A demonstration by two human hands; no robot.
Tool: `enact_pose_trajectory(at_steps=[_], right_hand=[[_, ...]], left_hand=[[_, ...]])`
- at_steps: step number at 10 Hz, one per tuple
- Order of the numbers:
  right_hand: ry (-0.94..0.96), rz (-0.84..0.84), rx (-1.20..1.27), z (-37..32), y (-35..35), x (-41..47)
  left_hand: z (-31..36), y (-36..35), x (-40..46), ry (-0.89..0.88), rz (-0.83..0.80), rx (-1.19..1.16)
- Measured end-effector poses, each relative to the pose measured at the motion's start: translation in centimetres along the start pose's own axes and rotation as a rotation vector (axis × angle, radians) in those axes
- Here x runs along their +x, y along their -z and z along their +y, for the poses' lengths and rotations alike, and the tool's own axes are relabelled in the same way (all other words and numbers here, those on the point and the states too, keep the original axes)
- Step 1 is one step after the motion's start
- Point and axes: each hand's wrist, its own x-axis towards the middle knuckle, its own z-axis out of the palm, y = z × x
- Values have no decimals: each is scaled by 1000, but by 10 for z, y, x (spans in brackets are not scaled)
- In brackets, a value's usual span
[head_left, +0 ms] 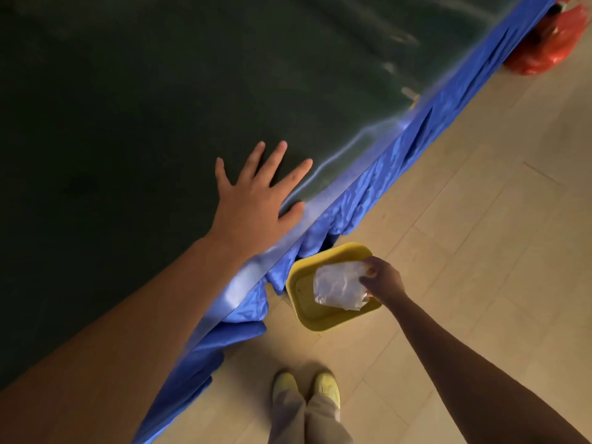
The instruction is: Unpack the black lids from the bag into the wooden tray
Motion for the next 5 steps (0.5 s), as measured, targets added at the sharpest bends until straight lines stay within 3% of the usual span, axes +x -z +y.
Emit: enact_pose_trajectory(at_steps=[3, 5], right_hand=[[-39, -72, 4, 56, -78, 58], [-32, -67, -25, 62, -92, 79]], left_hand=[[-1, 1, -1, 9, 38, -51], [-1, 5, 2, 25, 57, -90]])
